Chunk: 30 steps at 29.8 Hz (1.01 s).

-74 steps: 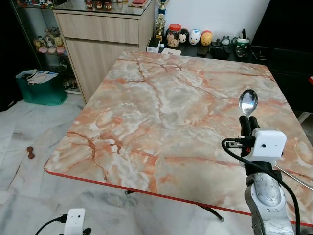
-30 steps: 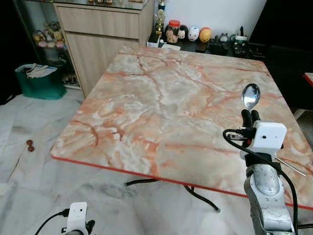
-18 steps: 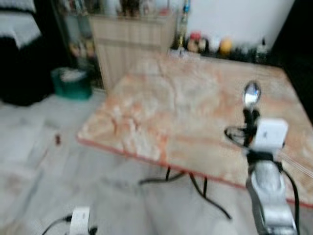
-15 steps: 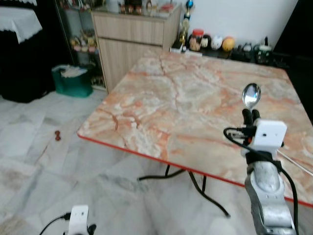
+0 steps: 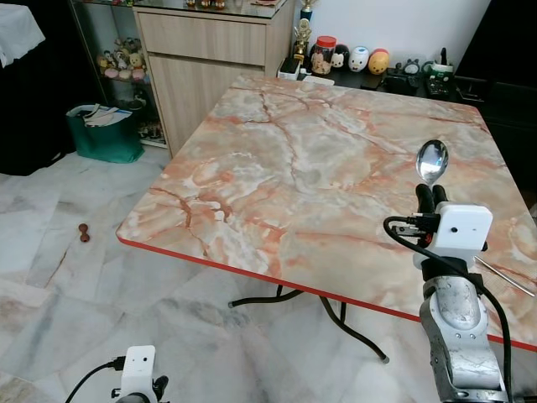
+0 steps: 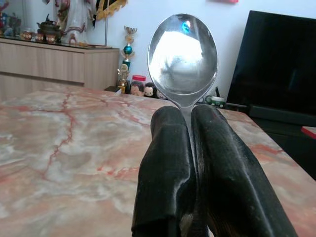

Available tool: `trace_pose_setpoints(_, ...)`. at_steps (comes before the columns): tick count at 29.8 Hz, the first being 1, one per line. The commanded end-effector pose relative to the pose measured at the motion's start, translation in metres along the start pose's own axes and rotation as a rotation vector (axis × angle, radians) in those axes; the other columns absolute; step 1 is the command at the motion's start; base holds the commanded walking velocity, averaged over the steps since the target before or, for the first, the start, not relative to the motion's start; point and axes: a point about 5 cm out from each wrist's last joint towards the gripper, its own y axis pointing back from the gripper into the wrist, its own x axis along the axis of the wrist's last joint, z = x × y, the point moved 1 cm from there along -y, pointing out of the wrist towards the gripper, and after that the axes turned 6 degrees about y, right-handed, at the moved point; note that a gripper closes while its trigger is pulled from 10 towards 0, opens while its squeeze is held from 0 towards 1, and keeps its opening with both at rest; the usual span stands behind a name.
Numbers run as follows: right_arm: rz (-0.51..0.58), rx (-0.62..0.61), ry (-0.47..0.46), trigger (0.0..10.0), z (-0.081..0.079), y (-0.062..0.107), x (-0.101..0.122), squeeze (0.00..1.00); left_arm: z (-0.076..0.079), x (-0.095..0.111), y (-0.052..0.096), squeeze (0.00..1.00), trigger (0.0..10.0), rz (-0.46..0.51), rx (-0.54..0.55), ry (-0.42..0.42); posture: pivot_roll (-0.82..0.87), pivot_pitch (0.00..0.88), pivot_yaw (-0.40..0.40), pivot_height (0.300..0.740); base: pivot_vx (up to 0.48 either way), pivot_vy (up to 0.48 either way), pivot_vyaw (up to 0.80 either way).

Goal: Setting the table

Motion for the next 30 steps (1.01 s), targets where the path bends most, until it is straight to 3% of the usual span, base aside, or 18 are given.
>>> trace_pose_setpoints(1, 0.008, -0.015, 0.001, 10.0, 0.0024, -0.0034, 0.0025, 0.0, 0.0039, -0.0003, -0.0003, 0.0, 10.0, 0.001, -0.01, -0.017, 0.06, 0.0, -0.063, 0.74, 0.0, -0.255, 0.0)
trace_pose_setpoints(8, -0.003, -0.027, -0.014, 10.0, 0.0048, -0.0042, 0.0016, 0.0, 0.0082, -0.001, -0.0005, 0.0, 10.0, 0.002, -0.023, -0.025, 0.06, 0.0, -0.064, 0.74, 0.0, -0.268, 0.0)
trace_pose_setpoints(16, -0.014, -0.025, -0.032, 10.0, 0.0008, -0.0042, 0.0006, 0.0, 0.0088, -0.0016, -0.0003, 0.0, 10.0, 0.002, -0.028, -0.041, 0.06, 0.0, -0.065, 0.74, 0.0, -0.282, -0.69)
trace_pose_setpoints(30, -0.013, -0.01, -0.028, 10.0, -0.0041, -0.0053, 0.0012, 0.0, 0.0111, -0.0042, 0.0, 0.0, 10.0, -0.004, -0.041, -0.065, 0.06, 0.0, -0.061, 0.74, 0.0, -0.283, 0.0)
